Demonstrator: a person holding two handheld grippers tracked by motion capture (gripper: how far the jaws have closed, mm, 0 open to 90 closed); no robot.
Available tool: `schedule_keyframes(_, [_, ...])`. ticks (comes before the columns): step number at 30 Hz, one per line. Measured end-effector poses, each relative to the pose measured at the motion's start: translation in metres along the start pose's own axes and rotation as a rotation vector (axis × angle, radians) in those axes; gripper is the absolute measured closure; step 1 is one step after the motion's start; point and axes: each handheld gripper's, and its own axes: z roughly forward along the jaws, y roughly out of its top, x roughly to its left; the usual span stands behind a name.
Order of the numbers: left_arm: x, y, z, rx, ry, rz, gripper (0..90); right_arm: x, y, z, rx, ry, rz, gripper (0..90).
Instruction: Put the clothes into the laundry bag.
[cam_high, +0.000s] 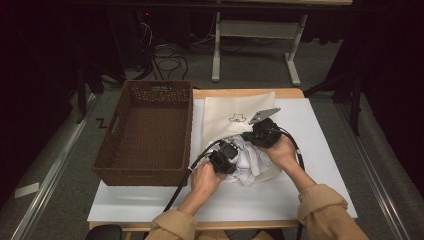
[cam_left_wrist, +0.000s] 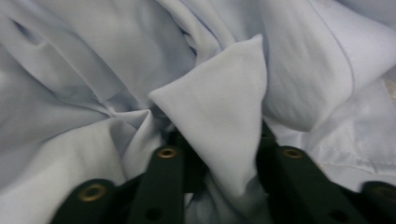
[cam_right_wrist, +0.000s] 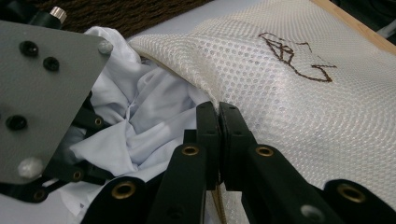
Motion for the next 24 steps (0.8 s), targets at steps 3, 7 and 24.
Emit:
schedule_keyframes(3, [0.002, 0.0, -0.004, -0.029, -0.03, -0.021, 82.7, 0.001, 0.0, 0.0, 0.0, 0.005, 0.006, 88.6])
schedule_keyframes(7, [0.011, 0.003, -0.014, -0.097, -0.092, -0.082, 83.8, 0.003, 0.001, 0.001, -0.001, 0.009, -0.017, 88.7])
schedule_keyframes(24, [0.032, 0.032, -0.004, -0.187, -0.015, -0.209, 82.7, 0.008, 0.002, -0.001, -0.009, 0.024, -0.033, 88.8])
